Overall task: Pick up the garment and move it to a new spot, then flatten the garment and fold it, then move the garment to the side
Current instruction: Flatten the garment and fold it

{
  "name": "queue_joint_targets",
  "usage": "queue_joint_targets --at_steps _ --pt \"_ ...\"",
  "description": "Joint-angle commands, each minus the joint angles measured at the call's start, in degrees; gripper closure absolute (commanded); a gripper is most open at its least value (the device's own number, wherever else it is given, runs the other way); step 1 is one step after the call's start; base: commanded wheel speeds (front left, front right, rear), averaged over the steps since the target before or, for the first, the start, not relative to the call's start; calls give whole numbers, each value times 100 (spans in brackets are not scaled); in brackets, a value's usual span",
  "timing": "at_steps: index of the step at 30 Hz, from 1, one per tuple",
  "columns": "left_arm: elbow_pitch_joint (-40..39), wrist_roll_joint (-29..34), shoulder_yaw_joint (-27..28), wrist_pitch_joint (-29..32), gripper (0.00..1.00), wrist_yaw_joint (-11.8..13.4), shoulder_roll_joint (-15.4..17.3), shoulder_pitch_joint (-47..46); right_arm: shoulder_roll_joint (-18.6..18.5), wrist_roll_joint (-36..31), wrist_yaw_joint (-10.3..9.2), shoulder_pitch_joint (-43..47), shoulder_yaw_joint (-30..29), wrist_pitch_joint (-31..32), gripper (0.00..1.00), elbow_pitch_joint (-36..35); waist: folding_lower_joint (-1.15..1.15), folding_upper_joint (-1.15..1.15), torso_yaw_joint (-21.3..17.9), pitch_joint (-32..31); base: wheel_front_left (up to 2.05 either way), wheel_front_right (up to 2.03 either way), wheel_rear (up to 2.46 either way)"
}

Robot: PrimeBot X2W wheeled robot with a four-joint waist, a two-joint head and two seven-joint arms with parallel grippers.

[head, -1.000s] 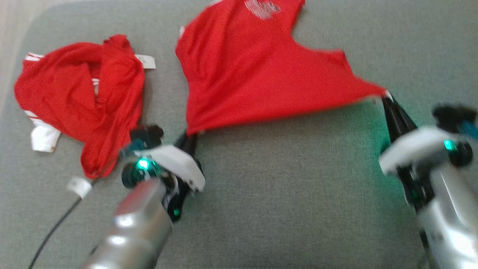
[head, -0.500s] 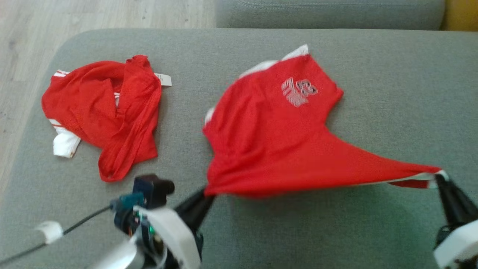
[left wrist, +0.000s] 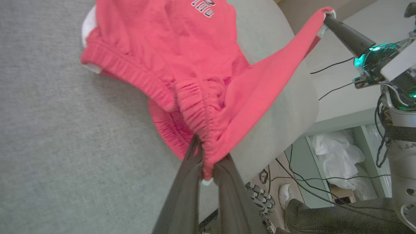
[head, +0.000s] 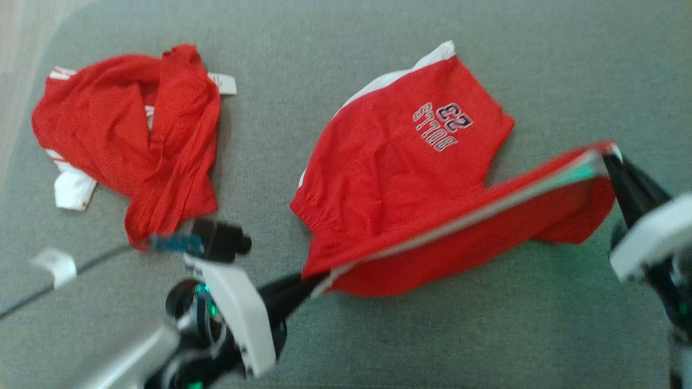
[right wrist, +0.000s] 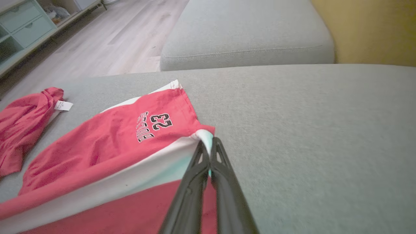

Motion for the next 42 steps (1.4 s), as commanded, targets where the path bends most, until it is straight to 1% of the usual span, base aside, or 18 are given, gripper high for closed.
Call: queue_joint_targets --at_steps 1,7,11,12,13,17,23,24,25,26,27,29,32,35,37,39,40,42 --pt "126 -181 380 141 100 -165 13 -559 -245 159 -4 -692 301 9 100 143 0 0 140 371 0 0 0" --pt "863 -566 536 447 100 -623 -351 -1358 -617 358 -4 -2303 932 -49 100 1390 0 0 404 787 0 0 0" --pt "1341 -688 677 479 100 -796 -604 -1841 -766 512 -4 -3256 1315 -211 100 2214 0 0 618 978 0 0 0" --pt "1468 -746 741 428 100 -831 -696 -1927 -780 535 -4 -3454 1392 -275 100 2419 0 0 662 1018 0 0 0" --pt "1468 -746 741 428 100 -831 -696 -1927 -780 535 -4 -3454 1392 -275 100 2419 0 0 662 1018 0 0 0" --pt "1959 -783 856 256 100 -977 -945 -2212 -760 602 -4 -4089 1682 -552 100 3184 0 0 781 1143 0 0 0" --pt "2698 -814 845 60 100 -1154 -1316 -2458 -649 617 -4 -4620 1899 -1199 100 4260 0 0 829 1223 0 0 0" --pt "2791 -833 813 61 100 -1181 -1368 -2469 -627 627 -4 -4660 1949 -1285 80 4424 0 0 826 1228 0 0 0" --pt "2865 -840 787 42 92 -1206 -1413 -2474 -605 648 -4 -4689 2005 -1381 21 4560 0 0 819 1230 0 0 0" --pt "2920 -831 760 6 36 -1228 -1447 -2474 -591 674 -4 -4699 2067 -1459 0 4684 0 0 811 1227 0 0 0" --pt "2958 -853 749 -39 0 -1248 -1489 -2456 -593 692 -4 -4699 2124 -1543 0 4789 0 0 803 1222 0 0 0" --pt "3005 -910 763 -177 0 -1275 -1554 -2395 -602 726 -4 -4667 2184 -1732 0 4959 0 0 782 1197 0 0 0" --pt "3069 -828 767 -486 0 -1293 -1555 -2264 -622 797 -4 -4540 2223 -2129 0 5047 0 0 738 1117 0 0 0" --pt "3118 -635 830 -993 0 -1299 -1535 -2079 -647 856 -4 -4330 2177 -2656 0 4933 0 0 673 1004 0 0 0" --pt "3141 -421 952 -1475 0 -1262 -1493 -1938 -685 793 -4 -4140 2129 -3015 0 4775 0 0 607 903 0 0 0" --pt "3136 -83 1046 -1970 0 -1049 -1416 -1809 -714 691 -4 -3923 2033 -3311 0 4570 0 0 541 812 0 0 0" --pt "3116 120 1140 -2310 0 -888 -1389 -1768 -727 605 -4 -3808 1964 -3437 0 4450 0 0 512 771 0 0 0" --pt "3080 640 1253 -2955 0 -476 -1308 -1711 -679 500 -4 -3573 1783 -3657 0 4159 0 0 453 693 0 0 0"
